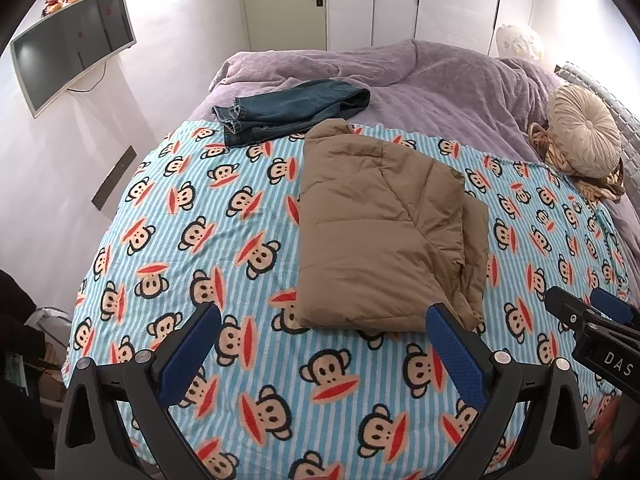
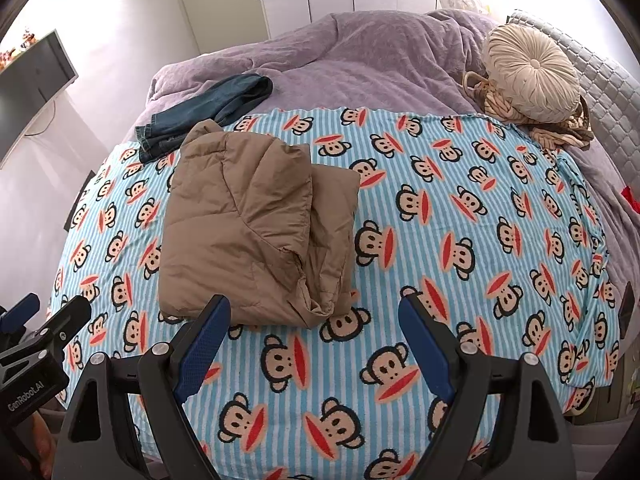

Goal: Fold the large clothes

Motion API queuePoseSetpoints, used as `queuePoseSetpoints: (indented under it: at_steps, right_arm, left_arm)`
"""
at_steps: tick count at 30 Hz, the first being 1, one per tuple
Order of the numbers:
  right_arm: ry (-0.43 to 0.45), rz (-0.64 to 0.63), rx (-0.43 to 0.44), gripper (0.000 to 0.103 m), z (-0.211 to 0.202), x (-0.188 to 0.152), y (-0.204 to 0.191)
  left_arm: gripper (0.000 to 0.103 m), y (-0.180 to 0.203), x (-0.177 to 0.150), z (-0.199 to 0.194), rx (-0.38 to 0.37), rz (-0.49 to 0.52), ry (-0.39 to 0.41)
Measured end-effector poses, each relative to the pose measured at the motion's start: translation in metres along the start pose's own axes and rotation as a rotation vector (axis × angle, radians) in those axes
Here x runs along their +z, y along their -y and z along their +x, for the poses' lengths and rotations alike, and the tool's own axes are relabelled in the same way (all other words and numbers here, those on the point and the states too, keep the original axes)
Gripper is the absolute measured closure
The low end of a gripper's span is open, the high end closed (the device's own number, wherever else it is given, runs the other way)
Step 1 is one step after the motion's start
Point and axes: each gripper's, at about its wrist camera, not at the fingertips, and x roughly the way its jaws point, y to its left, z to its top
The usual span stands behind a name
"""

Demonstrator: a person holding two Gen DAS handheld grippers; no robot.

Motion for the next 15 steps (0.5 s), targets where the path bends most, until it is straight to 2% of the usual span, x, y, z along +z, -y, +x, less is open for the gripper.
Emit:
queuePoseSetpoints:
  at_steps: [15]
  right_arm:
    - [-0.008, 0.002, -0.001, 0.015, 0.0025, -0.0012, 0.0]
  left_arm:
    - [0.001, -0.0005, 0.0025, 0.0051, 0.002, 0.005, -0.002]
